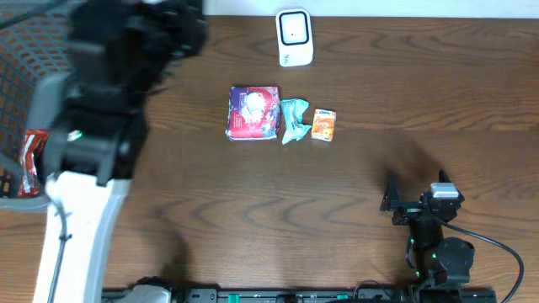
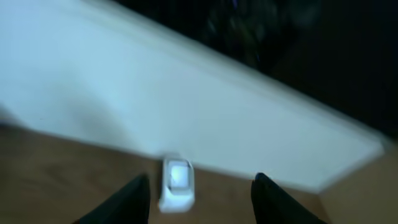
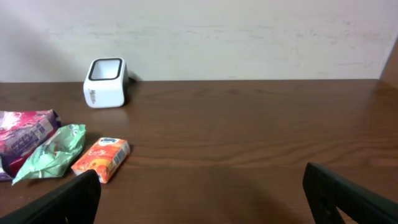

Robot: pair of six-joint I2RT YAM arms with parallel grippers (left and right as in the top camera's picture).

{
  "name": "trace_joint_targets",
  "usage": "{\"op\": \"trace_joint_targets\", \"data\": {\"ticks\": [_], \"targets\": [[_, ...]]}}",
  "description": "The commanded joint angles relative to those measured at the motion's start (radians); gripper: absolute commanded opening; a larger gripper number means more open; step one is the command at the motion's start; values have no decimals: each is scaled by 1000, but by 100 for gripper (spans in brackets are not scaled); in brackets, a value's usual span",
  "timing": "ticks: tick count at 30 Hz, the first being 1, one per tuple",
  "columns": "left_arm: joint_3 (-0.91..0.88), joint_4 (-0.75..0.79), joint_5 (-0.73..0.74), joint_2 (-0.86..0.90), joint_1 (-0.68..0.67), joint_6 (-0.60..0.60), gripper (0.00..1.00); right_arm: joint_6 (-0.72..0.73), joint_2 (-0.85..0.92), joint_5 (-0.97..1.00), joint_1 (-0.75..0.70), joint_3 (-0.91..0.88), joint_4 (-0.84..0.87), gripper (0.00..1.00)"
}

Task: Scan the item barcode
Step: 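Move the left arm back into the basket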

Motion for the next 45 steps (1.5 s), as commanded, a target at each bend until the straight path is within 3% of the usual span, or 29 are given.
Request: {"op": "trace_joint_targets", "data": {"ticks": [1,5,9,11,12,15,19,28,36,39,45], "targets": [[13,26,-36,-42,108,17,52,14,-4,3,4,-2,-3,99],[13,29,-125,-51,238,35,53,14,-4,3,4,-2,-3,99],[13,-34,-229,-36,365,169,54,14,-4,3,4,-2,-3,99],[12,-73,-291,-27,420,214,54,14,-4,3,4,-2,-3,99],[12,-89,-325,-23,445,235,60,14,-4,3,4,-2,-3,99],[10,-108,-424,-8,517,264,60,14,-4,3,4,-2,-3,99],[6,-142,-443,24,612,264,60,14,-4,3,4,-2,-3,99],[4,-373,-443,142,779,361,59,14,-4,3,4,-2,-3,99],[4,-431,-442,260,829,373,59,14,-4,3,4,-2,-3,99],[3,-457,-441,304,818,455,45,14,-4,3,4,-2,-3,99],[-2,-467,-442,390,797,511,46,14,-4,3,4,-2,-3,99]]}}
